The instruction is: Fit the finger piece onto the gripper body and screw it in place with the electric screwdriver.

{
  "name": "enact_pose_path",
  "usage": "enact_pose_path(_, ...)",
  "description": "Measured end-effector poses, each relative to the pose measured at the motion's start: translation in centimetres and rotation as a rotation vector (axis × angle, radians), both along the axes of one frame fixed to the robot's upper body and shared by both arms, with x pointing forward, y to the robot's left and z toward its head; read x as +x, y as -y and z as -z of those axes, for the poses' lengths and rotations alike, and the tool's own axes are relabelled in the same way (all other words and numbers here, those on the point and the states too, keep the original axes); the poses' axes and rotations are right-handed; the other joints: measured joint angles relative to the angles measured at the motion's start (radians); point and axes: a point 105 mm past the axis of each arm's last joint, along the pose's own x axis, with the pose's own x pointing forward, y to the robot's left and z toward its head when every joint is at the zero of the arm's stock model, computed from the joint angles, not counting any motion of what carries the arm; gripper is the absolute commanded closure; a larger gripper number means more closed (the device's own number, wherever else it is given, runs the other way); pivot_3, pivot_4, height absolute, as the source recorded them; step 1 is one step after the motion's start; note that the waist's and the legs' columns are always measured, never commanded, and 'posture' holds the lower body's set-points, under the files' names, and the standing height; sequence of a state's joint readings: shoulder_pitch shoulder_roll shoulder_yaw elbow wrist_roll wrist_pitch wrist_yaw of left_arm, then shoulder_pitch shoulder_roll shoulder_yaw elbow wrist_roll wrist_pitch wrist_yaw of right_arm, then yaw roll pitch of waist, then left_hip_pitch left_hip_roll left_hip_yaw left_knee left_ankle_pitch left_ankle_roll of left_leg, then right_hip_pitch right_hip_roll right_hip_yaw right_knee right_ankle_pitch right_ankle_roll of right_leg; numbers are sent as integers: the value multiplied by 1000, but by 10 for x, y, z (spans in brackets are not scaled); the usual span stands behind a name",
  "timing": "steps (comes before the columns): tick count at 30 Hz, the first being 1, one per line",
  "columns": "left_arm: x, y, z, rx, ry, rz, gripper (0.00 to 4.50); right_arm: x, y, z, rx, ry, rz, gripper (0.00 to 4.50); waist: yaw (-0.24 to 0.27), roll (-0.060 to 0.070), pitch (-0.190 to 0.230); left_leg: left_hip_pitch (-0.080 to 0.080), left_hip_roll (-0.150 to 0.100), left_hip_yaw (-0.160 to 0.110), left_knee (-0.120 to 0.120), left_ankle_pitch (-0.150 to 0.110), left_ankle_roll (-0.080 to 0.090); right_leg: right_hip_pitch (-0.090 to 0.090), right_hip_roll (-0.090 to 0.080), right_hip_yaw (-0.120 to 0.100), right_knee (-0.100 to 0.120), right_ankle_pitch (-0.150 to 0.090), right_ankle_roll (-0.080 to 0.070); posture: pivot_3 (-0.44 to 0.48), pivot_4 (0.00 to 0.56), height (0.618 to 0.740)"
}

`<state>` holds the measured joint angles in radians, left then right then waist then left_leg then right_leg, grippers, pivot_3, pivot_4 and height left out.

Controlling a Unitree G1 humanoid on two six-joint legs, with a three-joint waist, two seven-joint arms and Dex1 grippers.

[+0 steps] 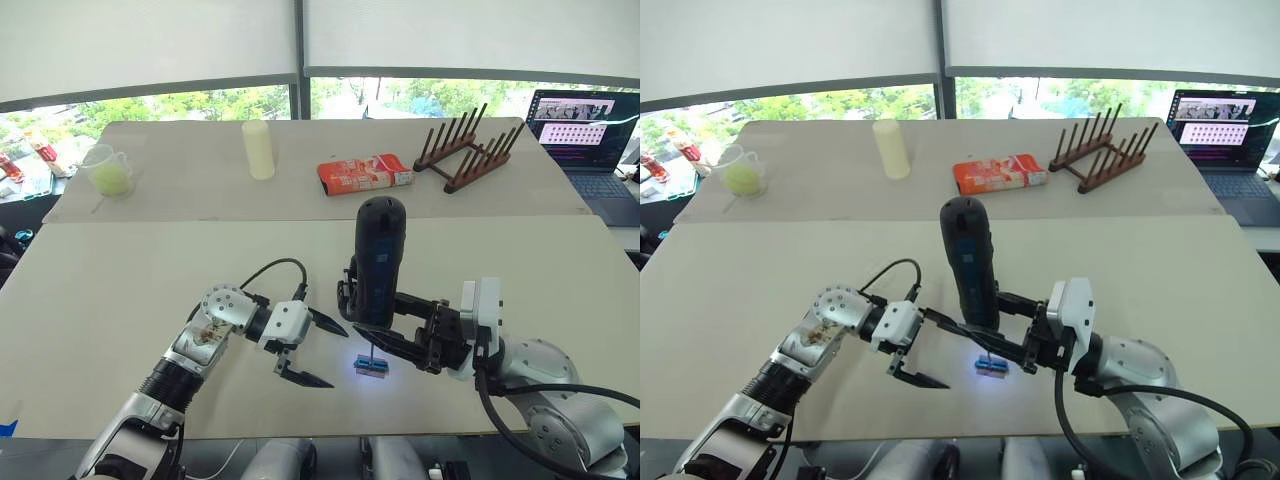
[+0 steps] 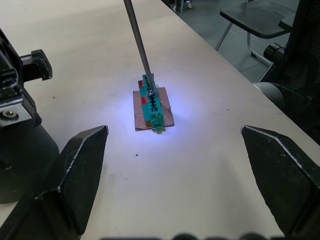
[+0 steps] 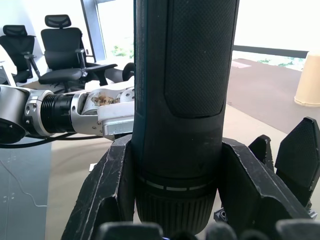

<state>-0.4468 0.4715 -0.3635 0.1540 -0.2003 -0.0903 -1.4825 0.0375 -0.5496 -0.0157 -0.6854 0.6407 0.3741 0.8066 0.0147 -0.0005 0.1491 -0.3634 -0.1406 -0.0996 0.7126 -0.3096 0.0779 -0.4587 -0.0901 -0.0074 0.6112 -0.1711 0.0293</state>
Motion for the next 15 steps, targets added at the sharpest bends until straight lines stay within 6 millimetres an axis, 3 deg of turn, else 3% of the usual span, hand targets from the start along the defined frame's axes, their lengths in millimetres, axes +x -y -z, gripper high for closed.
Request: enact_pose_path(15, 1, 0, 1, -2, 5, 0, 0, 3, 1, 1, -9, 2, -2, 2585, 0, 0, 0, 0, 0, 0, 0, 0, 0, 0, 0, 0, 0, 0, 0, 0, 150, 740)
